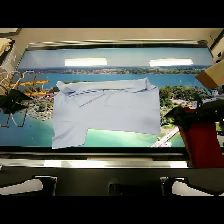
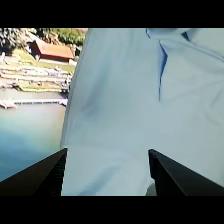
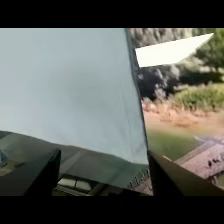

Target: Fold the clothes and pants, and hang the long-sleeved shirts on hangers.

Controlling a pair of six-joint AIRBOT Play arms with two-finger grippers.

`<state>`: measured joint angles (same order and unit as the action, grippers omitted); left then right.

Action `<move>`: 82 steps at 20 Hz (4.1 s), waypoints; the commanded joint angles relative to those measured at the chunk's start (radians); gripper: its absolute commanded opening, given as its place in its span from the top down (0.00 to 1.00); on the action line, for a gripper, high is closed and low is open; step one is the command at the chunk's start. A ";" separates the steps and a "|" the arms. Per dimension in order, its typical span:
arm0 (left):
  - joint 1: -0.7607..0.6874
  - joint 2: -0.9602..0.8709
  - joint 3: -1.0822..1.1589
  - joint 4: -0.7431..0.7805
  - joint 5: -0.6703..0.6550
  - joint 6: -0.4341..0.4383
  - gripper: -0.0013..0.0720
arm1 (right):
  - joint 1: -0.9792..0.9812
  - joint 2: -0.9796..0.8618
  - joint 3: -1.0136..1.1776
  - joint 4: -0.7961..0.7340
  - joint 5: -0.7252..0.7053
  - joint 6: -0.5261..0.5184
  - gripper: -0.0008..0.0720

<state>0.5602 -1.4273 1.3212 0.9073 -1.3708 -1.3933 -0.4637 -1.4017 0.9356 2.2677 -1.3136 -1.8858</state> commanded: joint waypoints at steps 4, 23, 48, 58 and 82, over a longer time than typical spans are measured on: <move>0.013 0.049 -0.126 -0.022 0.000 0.018 0.20 | -0.010 0.032 -0.251 0.045 0.103 -0.113 0.17; 0.006 0.002 -0.376 -0.048 0.249 0.120 0.20 | 0.150 0.178 -0.276 0.056 0.291 0.036 0.94; -0.198 0.409 0.534 -0.197 0.248 -0.002 0.96 | 0.151 0.439 0.871 0.284 0.090 0.117 0.94; -0.198 0.560 0.645 0.166 0.174 -0.219 0.96 | 0.150 0.463 1.167 -0.002 0.178 0.479 0.94; -0.386 -0.482 0.528 0.167 0.198 0.026 0.96 | 0.375 -0.354 0.698 -0.317 0.258 0.454 0.94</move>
<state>0.1497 -1.8973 1.8359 1.0729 -1.0142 -1.4063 -0.0898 -1.7477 1.6348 1.9785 -0.8967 -1.4376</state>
